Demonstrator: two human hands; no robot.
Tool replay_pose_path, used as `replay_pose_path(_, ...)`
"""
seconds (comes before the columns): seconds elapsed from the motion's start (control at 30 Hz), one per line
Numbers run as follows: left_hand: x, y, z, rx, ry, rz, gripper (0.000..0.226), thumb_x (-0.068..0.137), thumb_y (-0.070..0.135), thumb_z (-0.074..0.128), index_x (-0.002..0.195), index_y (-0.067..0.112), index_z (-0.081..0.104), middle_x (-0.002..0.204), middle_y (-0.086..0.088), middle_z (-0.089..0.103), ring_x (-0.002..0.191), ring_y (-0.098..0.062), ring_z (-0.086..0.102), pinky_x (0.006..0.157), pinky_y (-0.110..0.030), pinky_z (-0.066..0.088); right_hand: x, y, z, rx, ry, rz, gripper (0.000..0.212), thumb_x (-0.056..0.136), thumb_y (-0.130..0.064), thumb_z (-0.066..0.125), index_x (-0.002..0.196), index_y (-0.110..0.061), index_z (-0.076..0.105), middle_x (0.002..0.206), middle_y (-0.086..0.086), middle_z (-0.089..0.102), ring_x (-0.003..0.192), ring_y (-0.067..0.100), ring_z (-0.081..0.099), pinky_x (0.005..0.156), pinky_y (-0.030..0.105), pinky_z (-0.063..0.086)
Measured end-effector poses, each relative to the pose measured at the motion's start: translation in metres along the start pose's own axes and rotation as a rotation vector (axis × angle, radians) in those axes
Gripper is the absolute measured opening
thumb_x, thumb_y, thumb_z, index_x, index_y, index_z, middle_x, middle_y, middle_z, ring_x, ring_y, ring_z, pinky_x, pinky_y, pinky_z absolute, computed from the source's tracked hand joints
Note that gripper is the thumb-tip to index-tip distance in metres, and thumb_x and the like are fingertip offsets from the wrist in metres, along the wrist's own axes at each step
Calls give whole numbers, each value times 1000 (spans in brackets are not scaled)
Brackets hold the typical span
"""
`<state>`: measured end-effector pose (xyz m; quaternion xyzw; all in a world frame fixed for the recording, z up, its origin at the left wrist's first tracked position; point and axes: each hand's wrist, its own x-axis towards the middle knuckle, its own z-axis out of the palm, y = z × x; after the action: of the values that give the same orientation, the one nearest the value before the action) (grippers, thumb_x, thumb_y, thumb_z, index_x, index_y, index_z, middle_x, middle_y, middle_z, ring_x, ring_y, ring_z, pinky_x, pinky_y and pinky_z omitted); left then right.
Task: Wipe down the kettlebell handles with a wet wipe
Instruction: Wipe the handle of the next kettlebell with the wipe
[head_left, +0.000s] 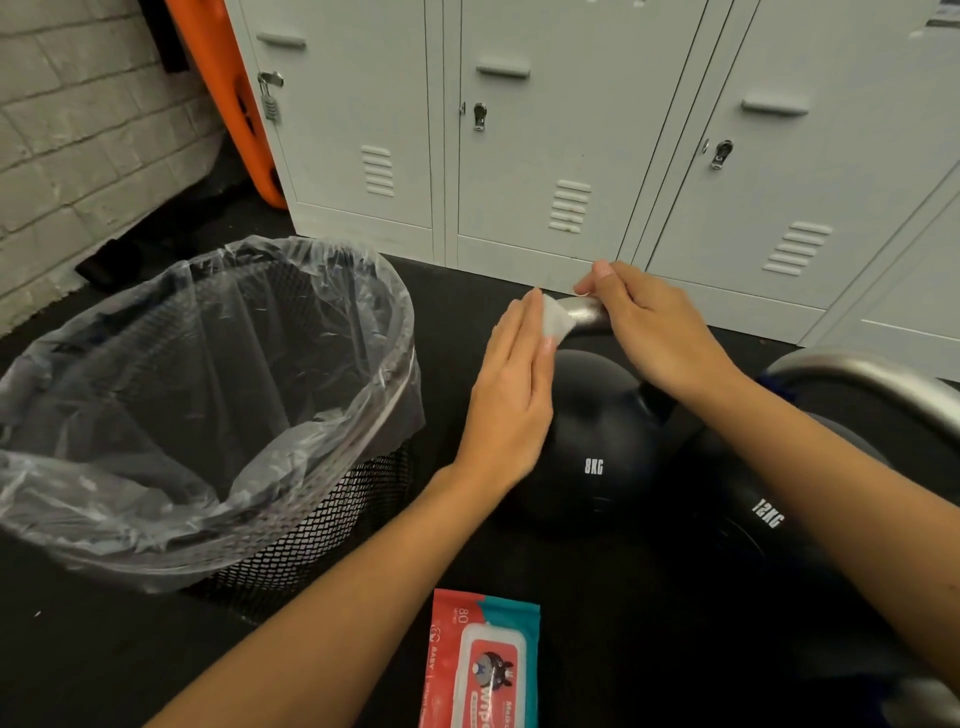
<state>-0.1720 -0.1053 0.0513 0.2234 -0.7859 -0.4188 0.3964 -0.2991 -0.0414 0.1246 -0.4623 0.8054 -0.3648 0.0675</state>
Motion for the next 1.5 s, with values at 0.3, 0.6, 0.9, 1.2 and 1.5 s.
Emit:
replay_pose_path(0.3, -27, -37, -10, -1, 38, -156, 50, 100, 23, 46, 148, 18, 31, 143, -4, 48, 125, -3, 48, 104, -13, 37, 0, -1, 2, -44, 25, -24, 43, 107, -38, 29, 108, -19, 68, 81, -6, 61, 87, 15, 53, 94, 35, 36)
replay_pose_path(0.6, -16, -34, -6, -18, 101, -105, 57, 94, 20, 60, 145, 17, 35, 133, 3, 54, 119, 6, 46, 98, -3, 34, -1, -1, 3, -50, 18, -38, 43, 107, -38, 30, 107, -18, 68, 73, -16, 56, 82, 16, 53, 90, 34, 35)
replay_pose_path(0.9, -15, -41, -15, -91, 80, -239, 56, 86, 26, 69, 138, 13, 50, 104, 18, 66, 95, 15, 59, 87, -5, 43, -3, -3, 2, -52, 17, -51, 43, 107, -37, 29, 108, -17, 68, 71, -20, 52, 82, 14, 52, 96, 38, 36)
replay_pose_path(1.2, -12, -45, -15, -147, 47, -251, 59, 84, 26, 71, 138, 16, 49, 125, 2, 64, 110, 7, 57, 97, -14, 44, -3, -3, 2, -73, 13, -58, 43, 107, -37, 29, 107, -17, 67, 71, -6, 55, 77, 16, 53, 92, 36, 36)
replay_pose_path(1.5, -1, -35, -20, -94, 64, -167, 54, 85, 31, 69, 134, 14, 54, 107, 12, 65, 95, 10, 61, 86, -9, 46, -6, -5, 1, -69, 11, -65, 41, 107, -37, 30, 106, -18, 66, 83, 2, 64, 83, 19, 56, 82, 31, 35)
